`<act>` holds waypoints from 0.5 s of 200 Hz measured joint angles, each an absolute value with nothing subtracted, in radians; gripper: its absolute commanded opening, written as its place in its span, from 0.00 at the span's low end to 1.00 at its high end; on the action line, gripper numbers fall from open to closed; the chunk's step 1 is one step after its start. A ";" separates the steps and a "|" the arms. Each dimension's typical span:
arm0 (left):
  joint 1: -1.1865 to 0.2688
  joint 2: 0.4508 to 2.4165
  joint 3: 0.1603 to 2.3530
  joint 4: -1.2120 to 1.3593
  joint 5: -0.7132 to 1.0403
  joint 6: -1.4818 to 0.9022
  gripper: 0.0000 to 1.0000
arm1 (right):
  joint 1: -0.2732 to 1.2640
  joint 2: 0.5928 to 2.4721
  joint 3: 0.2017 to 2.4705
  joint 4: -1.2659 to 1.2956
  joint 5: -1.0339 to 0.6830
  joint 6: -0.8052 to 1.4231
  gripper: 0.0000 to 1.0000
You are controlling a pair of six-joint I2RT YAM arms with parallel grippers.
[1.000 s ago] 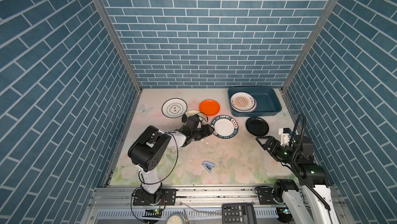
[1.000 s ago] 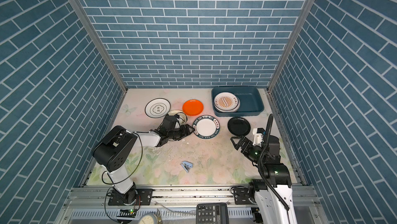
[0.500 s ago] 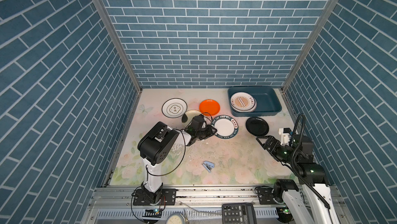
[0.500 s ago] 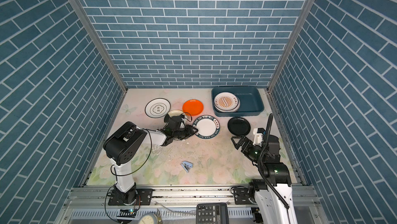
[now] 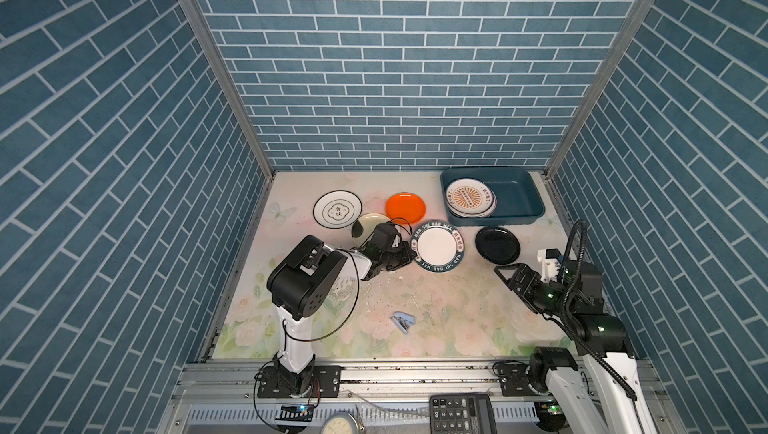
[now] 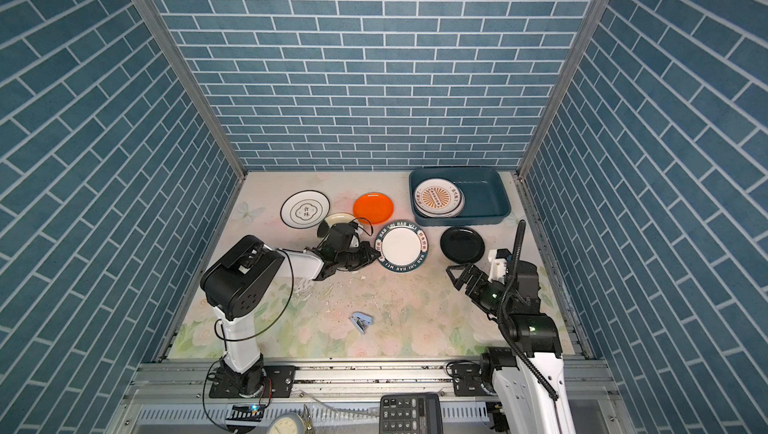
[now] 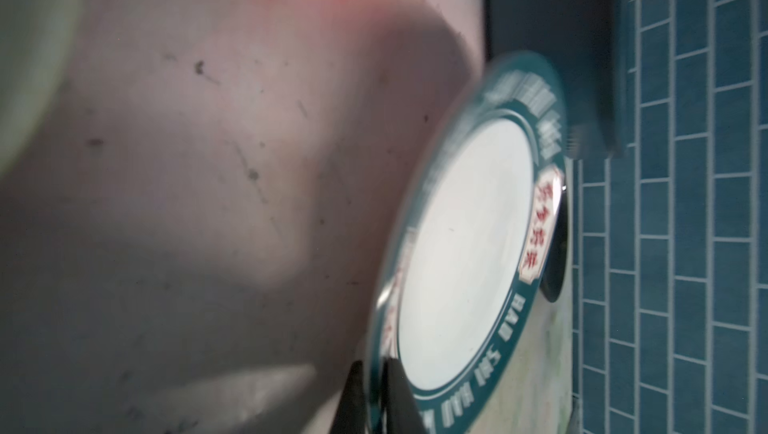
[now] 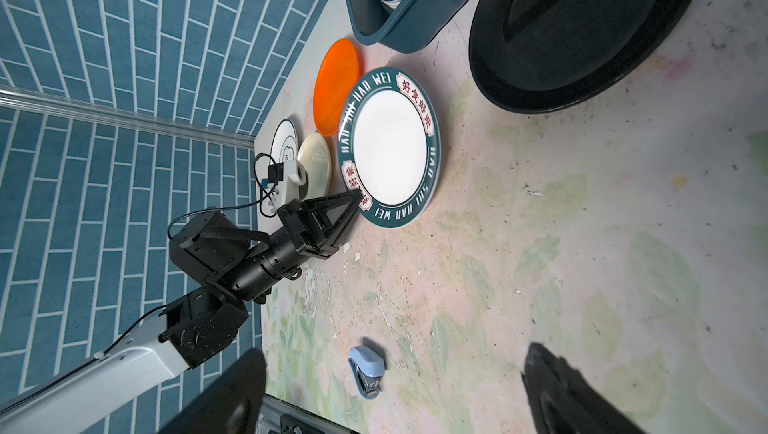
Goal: Place the plates into the plastic bin on the countertop
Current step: 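Grasp the green-rimmed 'HAO SHI HAO WEI' plate rim with the left gripper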
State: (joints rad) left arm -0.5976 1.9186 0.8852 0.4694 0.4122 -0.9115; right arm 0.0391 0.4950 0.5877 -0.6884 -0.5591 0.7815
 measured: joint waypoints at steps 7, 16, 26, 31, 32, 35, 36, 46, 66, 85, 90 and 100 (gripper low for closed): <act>-0.600 1.909 0.894 0.468 0.409 -0.909 0.00 | 0.039 0.494 0.586 -0.688 -0.559 0.781 0.96; -0.603 1.902 0.891 0.466 0.397 -0.905 0.00 | 0.039 0.493 0.585 -0.688 -0.561 0.781 0.96; -0.603 1.901 0.880 0.464 0.395 -0.906 0.00 | 0.039 0.493 0.584 -0.688 -0.561 0.781 0.96; -0.603 1.901 0.873 0.466 0.395 -0.908 0.00 | 0.039 0.493 0.584 -0.688 -0.561 0.781 0.96; -0.603 1.900 0.871 0.467 0.395 -0.908 0.00 | 0.039 0.493 0.583 -0.688 -0.561 0.781 0.96; -0.603 1.898 0.868 0.469 0.395 -0.909 0.00 | 0.039 0.493 0.583 -0.688 -0.561 0.781 0.96; -0.603 1.898 0.867 0.469 0.395 -0.909 0.00 | 0.039 0.493 0.583 -0.688 -0.561 0.781 0.96; -0.603 1.885 0.855 0.470 0.393 -0.910 0.00 | 0.039 0.493 0.581 -0.688 -0.561 0.781 0.96; -0.603 1.852 0.830 0.459 0.384 -0.908 0.00 | 0.039 0.493 0.576 -0.688 -0.561 0.781 0.97; -0.603 1.820 0.808 0.438 0.377 -0.907 0.00 | 0.039 0.497 0.575 -0.688 -0.562 0.781 0.96; -0.603 1.810 0.804 0.431 0.374 -0.906 0.00 | 0.039 0.498 0.575 -0.688 -0.562 0.781 0.96; -0.603 1.788 0.795 0.413 0.366 -0.905 0.00 | 0.039 0.503 0.575 -0.688 -0.562 0.781 0.96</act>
State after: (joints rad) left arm -0.6029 1.7882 0.7952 0.4133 0.3660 -0.9047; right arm 0.0391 0.5026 0.5747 -0.6876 -0.5625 0.7811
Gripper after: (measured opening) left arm 0.076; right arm 0.963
